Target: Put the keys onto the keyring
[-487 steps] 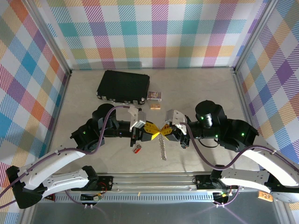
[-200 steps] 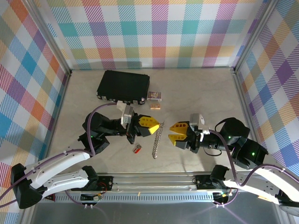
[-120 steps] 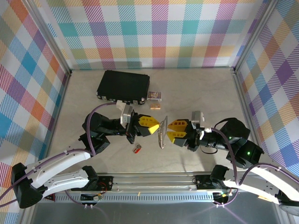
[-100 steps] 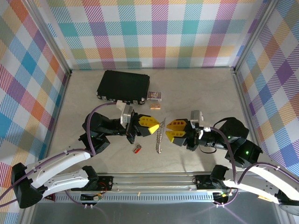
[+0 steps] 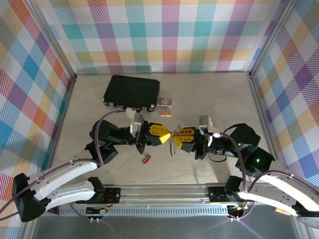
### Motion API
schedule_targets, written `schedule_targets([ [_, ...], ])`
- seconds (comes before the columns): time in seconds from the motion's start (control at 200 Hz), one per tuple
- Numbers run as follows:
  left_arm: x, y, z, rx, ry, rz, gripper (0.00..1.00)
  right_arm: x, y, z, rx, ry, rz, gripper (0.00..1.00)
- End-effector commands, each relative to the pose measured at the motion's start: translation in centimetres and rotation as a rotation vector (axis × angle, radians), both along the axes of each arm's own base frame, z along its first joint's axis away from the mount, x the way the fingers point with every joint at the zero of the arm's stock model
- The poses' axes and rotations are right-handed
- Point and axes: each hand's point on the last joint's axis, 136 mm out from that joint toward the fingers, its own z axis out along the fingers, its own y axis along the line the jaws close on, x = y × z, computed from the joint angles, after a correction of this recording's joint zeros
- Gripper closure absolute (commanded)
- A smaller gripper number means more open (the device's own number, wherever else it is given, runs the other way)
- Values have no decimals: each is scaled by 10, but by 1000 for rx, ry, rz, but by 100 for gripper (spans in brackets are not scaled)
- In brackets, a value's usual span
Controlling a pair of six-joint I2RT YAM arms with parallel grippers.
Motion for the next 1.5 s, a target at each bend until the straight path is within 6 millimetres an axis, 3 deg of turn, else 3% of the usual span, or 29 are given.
schedule_targets([
  [0.0,-4,1,4,-20,-41,-2,100,-1,2,5,22,4,7,94],
  [0.06,-4,2,3,-17,-41,-2,100,1,3,3,11,5,2,100],
  [0.295,-1,0,-10,64,-44,29,100,6,1,-4,-52,-6,-37,100],
  [0.425,7,5,-33,217,-67,115,80,9,-8,-11,-163,-39,-82,100],
  [0.57,13,11,-52,384,-84,180,75,9,-12,-25,-342,-83,-79,100],
  [0.685,11,16,-52,420,-101,188,73,8,-9,-34,-439,-85,-47,100],
  [0.885,11,18,-50,444,-120,193,72,7,1,-46,-514,-81,7,100],
  [1.325,12,10,-57,458,-114,162,73,6,12,-50,-531,-80,56,100],
  [1.495,13,7,-59,466,-116,156,80,6,14,-51,-535,-76,63,100],
])
